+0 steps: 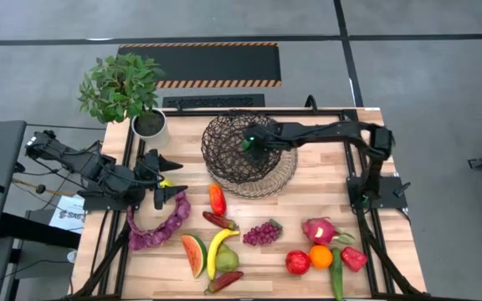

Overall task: Build produce basket
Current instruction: Put the lime into the basket, then put the dragonfruit into the basket

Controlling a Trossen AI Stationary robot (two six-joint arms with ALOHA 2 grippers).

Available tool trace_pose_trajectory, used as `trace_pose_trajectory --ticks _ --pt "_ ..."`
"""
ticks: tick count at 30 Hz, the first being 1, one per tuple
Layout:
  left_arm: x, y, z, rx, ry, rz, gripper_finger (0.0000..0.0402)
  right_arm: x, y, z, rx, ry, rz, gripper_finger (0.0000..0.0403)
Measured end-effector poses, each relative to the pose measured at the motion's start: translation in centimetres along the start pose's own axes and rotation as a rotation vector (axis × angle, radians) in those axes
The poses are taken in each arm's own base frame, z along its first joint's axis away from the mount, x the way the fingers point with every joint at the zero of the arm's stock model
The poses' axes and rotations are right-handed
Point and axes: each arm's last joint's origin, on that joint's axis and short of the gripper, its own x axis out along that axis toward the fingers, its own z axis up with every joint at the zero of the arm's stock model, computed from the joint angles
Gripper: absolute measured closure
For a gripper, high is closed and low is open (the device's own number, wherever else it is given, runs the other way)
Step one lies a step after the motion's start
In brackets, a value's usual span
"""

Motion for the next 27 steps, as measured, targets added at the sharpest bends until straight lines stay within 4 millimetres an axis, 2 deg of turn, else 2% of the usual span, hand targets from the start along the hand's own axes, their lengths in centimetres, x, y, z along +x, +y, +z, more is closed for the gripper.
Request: trace_pose_trajectory --ticks 5,9,17,22,27 --pt "0.0 0.0 0.0 -0.008 -0.001 0.007 0.0034 1.7 0.4 0.0 -0.032 0.081 -0.048 0.0163" --pt "0.0 0.1 -0.1 -0.006 0.004 0.01 0.0034 2.0 0.4 0.1 -0.04 0.092 -0.075 0.0155" --pt "0.0 0.1 -0.2 0.0 0.011 0.015 0.0034 1.7 0.2 0.1 -0.055 0.101 -0.075 0.0081" --pt "0.0 0.1 -0.2 0.0 0.011 0.016 0.0034 -0.8 0.3 1.8 -0.1 0.081 -0.063 0.0052" --pt "0.0 0.1 -0.2 -0.006 0.011 0.016 0.0034 -5.8 -0.3 2.6 -0.11 0.082 -0.05 0.0052"
